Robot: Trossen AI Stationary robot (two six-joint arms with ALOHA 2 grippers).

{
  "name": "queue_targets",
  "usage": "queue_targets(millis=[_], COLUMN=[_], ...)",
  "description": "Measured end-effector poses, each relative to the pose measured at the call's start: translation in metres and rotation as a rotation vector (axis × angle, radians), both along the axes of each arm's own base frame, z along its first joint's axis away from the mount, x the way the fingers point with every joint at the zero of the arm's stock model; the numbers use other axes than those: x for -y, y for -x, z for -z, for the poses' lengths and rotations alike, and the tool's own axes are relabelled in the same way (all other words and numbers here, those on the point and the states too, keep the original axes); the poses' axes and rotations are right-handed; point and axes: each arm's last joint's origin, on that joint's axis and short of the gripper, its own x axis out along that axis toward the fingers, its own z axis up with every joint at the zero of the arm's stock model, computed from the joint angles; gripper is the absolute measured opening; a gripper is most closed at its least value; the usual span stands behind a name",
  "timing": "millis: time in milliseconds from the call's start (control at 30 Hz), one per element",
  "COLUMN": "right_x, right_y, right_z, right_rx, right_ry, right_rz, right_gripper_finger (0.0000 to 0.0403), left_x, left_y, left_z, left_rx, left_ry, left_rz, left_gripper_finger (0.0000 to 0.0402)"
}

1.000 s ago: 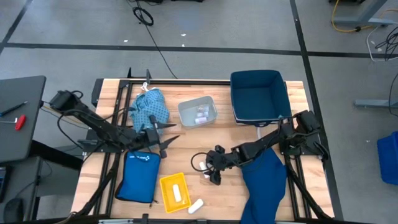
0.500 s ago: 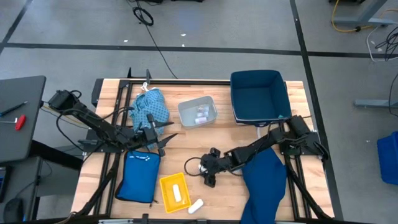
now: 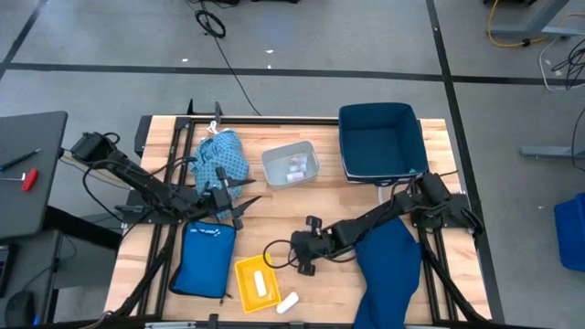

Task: Pick & place medical supplies in basket/bin
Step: Put the top rolled gauze into the yellow bin

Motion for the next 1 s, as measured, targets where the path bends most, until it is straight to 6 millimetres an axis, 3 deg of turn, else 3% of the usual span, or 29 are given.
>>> queue_targets(millis=[67,333,533,1000], right_x=[0.000,-0.001,-0.002,0.005], right_y=[0.000,-0.002,-0.006,-0.002], right_z=[-0.002,-0.009,-0.030,-0.136], right_rx=[0.005,0.051,0.172,0.653], right_ry=[0.000,0.007,0.058,0.305], right_rz=[-0.009,-0.036,-0.053,-0.149], right_gripper_finger=[0.0028,0.0029,0.0029,0.0029], left_x=[0.000,0.000,0.001,0.007], left_y=[0.000,0.000,-0.001,-0.002], left_z=[0.000,0.001,0.001,0.001], left_rx=[-0.003,-0.005,0.003,0.023], left_ry=[-0.001,0.003,0.024,0.070], left_rz=[0.000,0.006,0.054,0.260], left_gripper_finger=[0.0227,0.0227,0.0227,0.0227])
